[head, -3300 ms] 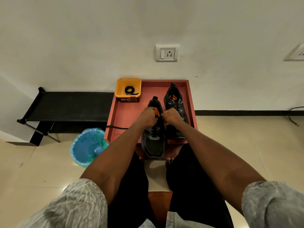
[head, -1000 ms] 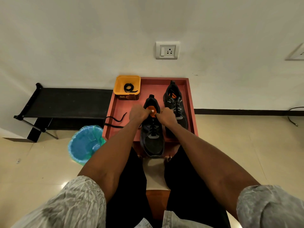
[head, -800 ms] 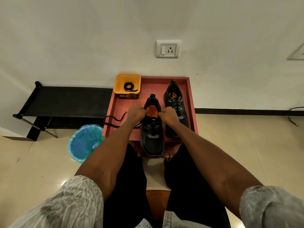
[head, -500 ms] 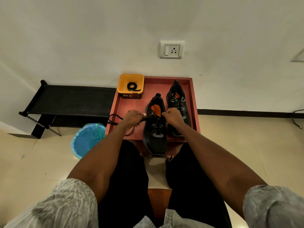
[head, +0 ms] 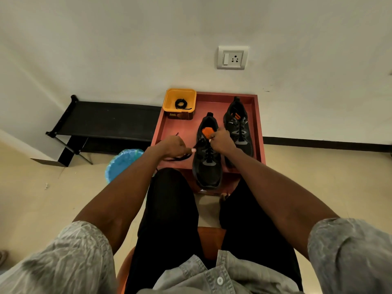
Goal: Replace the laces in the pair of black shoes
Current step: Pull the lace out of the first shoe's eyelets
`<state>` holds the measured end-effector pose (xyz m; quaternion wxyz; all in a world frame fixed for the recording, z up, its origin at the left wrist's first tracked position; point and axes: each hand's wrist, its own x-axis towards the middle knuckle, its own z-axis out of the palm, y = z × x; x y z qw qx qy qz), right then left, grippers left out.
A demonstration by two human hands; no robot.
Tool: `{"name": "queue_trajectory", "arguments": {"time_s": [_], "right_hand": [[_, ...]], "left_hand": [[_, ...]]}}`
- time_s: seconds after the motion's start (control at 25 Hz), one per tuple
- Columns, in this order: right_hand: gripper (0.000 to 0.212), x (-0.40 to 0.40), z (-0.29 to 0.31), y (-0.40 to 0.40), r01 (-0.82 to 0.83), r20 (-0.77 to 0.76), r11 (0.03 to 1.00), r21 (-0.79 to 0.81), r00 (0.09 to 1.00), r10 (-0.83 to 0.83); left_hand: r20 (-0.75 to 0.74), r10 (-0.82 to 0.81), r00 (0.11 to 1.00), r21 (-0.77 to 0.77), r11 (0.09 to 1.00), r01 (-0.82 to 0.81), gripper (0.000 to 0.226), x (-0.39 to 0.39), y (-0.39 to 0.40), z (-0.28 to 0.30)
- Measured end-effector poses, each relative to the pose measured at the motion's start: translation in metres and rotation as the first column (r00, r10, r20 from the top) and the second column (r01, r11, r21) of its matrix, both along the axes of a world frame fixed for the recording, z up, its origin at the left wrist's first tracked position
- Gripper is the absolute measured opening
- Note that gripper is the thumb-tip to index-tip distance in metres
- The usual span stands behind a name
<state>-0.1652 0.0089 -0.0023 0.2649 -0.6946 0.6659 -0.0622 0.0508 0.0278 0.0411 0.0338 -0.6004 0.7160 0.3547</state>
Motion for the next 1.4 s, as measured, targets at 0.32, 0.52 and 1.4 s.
{"name": "queue_trajectory", "arguments": {"time_s": [0.32,0.52,1.4], "right_hand": [[0.036,0.007,0.005,-0.010,0.045,0.013,0.998,0.050,0.999,-0.045],[0.032,0.003,0.001,-0.009,-0.073,0.023,0.996,-0.055,0.997,0.074],[0.031,0.001,0.013,0.000,-0.108,-0.057,0.964,-0.244,0.994,0.097]], "left_hand": [[-0.343,0.481,0.807,-0.037,0.851,-0.523,0.022,-0.047,-0.041,-0.015],[-0.230,0.490,0.841,0.025,0.867,-0.498,0.046,-0.073,-0.052,-0.023],[-0.237,0.374,0.897,-0.014,0.922,-0.388,0.039,-0.064,-0.035,-0.013]]}}
